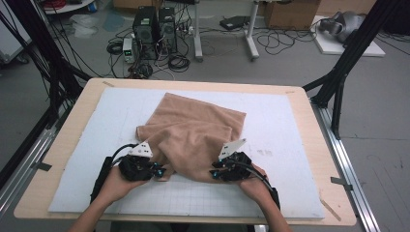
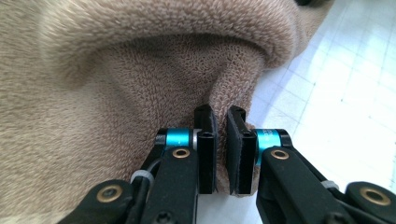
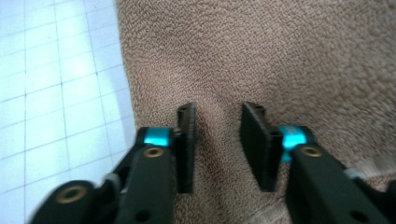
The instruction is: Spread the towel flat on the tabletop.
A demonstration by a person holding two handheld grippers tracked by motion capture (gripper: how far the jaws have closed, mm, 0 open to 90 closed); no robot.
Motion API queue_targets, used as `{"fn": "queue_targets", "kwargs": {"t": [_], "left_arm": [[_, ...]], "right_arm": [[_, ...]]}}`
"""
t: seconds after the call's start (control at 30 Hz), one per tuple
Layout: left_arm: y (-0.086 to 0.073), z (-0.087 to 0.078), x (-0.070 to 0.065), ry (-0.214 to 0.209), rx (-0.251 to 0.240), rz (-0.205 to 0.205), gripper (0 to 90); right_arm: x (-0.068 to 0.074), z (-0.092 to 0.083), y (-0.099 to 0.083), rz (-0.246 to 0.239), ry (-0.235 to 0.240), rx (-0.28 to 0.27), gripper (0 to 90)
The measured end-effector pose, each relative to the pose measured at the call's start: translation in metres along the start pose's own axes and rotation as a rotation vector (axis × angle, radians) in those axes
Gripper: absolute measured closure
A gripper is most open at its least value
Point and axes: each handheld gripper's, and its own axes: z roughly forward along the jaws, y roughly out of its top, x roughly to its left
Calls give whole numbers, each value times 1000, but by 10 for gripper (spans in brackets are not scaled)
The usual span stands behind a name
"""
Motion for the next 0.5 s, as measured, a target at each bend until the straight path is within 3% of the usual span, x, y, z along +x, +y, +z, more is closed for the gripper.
{"fn": "queue_targets", "kwargs": {"t": [0.07,0.23,0.37,0.5], "left_arm": [[-1,-8,2,4,-16,-5,840],[-7,-29,9,24,-59,-45,844],[-5,-48,13,40,-93,-43,845],[1,-67,19,60,-143,-61,845]], "right_arm": [[-1,-1,0,-8,25,-2,841],[0,-13,2,-16,54,-29,860],[-3,-37,9,-17,26,-89,861],[-15,-60,19,-7,-43,-115,861]]}}
